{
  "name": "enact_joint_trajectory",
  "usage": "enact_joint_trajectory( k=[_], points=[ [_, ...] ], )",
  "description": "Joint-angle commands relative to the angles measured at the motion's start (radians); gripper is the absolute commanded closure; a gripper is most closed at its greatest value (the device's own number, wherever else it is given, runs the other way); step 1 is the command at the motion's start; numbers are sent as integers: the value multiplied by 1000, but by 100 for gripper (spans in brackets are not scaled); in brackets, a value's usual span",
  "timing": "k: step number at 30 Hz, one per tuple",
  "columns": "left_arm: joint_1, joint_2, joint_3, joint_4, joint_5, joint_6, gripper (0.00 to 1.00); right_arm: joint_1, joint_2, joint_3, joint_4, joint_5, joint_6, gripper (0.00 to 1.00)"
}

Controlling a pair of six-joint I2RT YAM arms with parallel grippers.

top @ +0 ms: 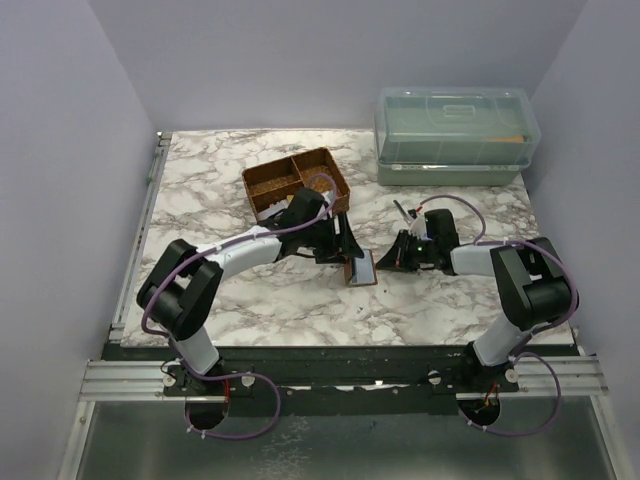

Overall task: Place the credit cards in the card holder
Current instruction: Insert the credit card into the card holder, then close the card holder at the center of the board.

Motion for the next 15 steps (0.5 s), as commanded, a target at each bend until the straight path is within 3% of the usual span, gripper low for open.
enact_joint_trajectory(
  k=[1, 5, 9, 15],
  points=[
    [-46, -8, 33, 130, 30, -57, 34, 11, 14, -27, 8, -24, 11, 97],
    [-63, 85, 48, 204, 96, -97, 34, 11, -13, -28, -17, -15, 18, 96],
    [-65, 175, 68, 208, 96, -92, 34, 11, -125, 3, -164, 56, -2, 91],
    [-62, 220, 90, 199, 99, -68, 36, 11, -287, 78, -389, 187, -59, 73]
  ],
)
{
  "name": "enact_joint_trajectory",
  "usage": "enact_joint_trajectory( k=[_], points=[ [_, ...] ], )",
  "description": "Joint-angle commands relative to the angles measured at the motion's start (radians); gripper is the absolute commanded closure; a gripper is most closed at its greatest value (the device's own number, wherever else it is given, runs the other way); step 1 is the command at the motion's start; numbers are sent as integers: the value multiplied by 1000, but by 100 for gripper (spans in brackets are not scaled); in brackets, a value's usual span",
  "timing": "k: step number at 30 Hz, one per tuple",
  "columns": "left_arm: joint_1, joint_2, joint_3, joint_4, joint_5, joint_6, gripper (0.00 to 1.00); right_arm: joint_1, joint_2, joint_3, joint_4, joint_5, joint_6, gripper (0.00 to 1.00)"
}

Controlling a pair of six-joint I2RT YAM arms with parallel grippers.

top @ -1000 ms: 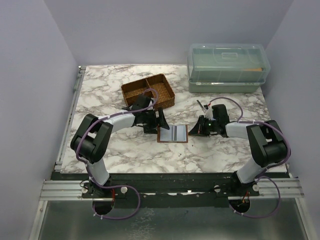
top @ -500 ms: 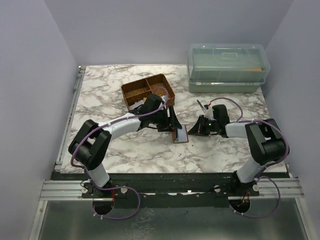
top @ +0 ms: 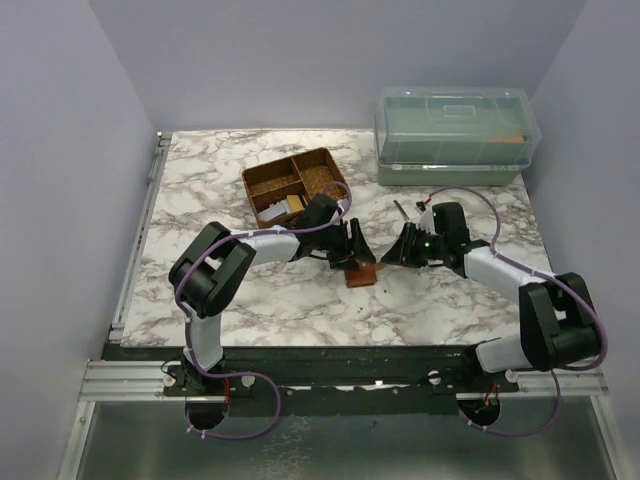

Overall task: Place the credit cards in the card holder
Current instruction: Close the card holder at the center of the board.

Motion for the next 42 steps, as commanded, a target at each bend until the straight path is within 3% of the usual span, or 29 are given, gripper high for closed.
enact_joint_trajectory(
  k=[1, 9, 18, 24, 32, 42],
  points=[
    [-3, 18, 27, 3, 20, 19, 37, 3, -82, 79, -189, 126, -56, 72],
    [6, 3, 19, -46, -2, 49, 74, 3, -24, 130, -190, 143, -64, 66],
    [7, 31, 1, -57, -28, 50, 99, 7, -9, 108, -136, 72, -59, 59],
    [7, 48, 2, -82, -43, 63, 100, 13, 57, 113, -107, 52, -62, 63],
    [7, 56, -11, -121, -63, 79, 100, 15, 85, 118, -87, 61, -62, 80],
    [7, 54, -11, -154, -84, 93, 100, 17, 100, 133, -93, 66, -62, 85]
  ],
)
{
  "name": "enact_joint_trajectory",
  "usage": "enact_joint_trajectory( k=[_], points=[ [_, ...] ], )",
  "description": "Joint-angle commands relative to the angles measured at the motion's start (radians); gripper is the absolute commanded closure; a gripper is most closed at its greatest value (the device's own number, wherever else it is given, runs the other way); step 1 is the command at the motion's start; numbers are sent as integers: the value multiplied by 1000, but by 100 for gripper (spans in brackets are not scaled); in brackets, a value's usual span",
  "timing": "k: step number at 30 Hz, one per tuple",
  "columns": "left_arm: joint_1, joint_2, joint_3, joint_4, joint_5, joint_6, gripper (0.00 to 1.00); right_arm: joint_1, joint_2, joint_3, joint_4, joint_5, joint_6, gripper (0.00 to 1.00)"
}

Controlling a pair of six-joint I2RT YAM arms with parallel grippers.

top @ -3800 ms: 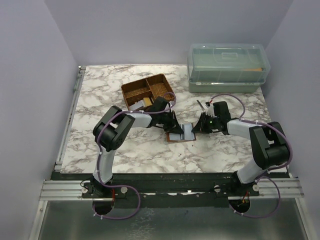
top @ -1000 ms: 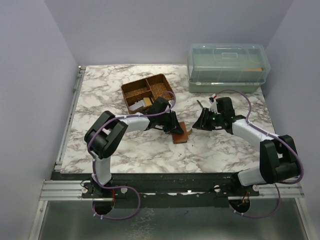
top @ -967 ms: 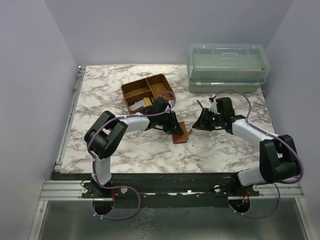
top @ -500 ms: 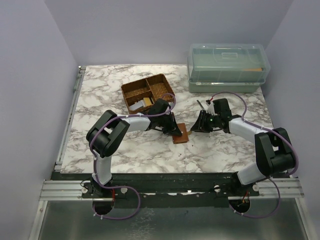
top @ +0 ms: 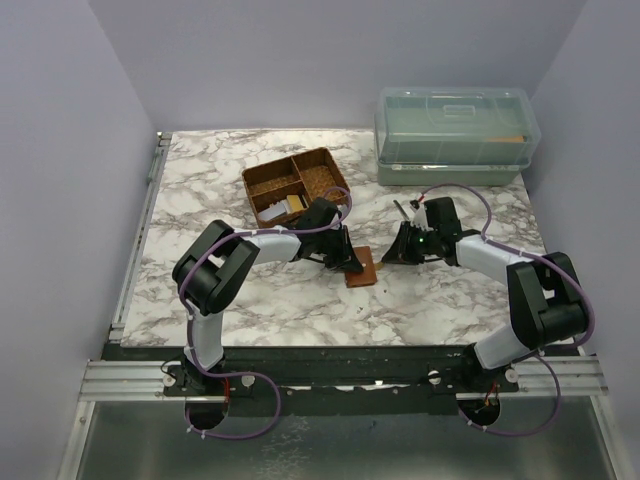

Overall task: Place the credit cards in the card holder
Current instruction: Close the card holder at the center of the board.

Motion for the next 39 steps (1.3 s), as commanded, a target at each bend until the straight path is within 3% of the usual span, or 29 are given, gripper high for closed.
enact_joint_trajectory(
  k=[1, 7, 15, 28, 32, 34, 37, 39],
  points=[
    [4, 16, -15, -87, -68, 43, 100, 5, 19, 22, 14, -6, -5, 87],
    [6, -5, 4, -144, -110, 71, 100, 9, 21, 18, 31, -26, -6, 100],
    [20, 22, 19, -169, -103, 72, 100, 22, 43, 5, 95, -107, -12, 100],
    [20, 15, 19, -167, -99, 71, 100, 92, 175, 90, 111, -116, -12, 100],
    [36, -17, 27, -168, -73, 66, 80, 101, 198, 93, 111, -114, -4, 100],
    [56, -40, 24, -167, -62, 64, 78, 101, 195, 84, 137, -113, 1, 100],
    [89, -71, 16, -167, -66, 62, 93, 101, 193, 77, 148, -122, 4, 100],
    [99, -67, 18, -167, -68, 71, 94, 101, 193, 75, 154, -131, 6, 100]
  ],
)
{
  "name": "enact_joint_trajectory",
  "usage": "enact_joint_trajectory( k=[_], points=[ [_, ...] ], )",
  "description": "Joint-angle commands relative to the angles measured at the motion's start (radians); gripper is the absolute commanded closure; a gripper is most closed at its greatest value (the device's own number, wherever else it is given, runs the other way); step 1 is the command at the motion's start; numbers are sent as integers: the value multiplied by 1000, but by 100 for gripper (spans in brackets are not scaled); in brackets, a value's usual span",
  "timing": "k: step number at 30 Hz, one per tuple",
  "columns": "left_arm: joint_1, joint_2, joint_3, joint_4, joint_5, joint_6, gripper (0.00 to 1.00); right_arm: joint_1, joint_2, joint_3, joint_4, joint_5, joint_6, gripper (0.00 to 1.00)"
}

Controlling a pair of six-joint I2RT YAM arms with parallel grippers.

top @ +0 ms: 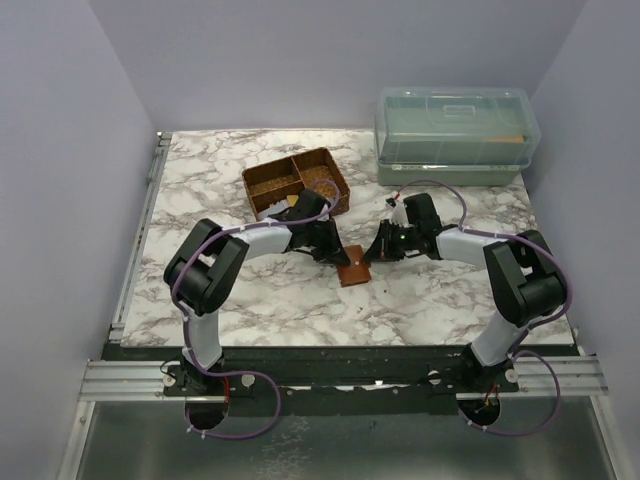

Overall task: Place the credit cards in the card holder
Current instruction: Close the card holder at the center of the board.

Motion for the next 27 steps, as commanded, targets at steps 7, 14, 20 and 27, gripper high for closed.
enact_joint_trajectory(
  k=[7, 14, 20, 27],
  points=[
    [38, 57, 13, -38, 10, 17, 100, 9, 8, -12, 55, -80, 8, 100],
    [36, 50, 4, -33, 3, 17, 100, 10, 35, 2, 46, -79, 6, 100],
    [36, 43, -1, -33, -4, 22, 100, 21, 43, 17, -4, -15, -16, 100],
    [36, 43, 1, -33, -5, 25, 100, 54, 38, 31, -65, 40, -34, 100]
  ],
)
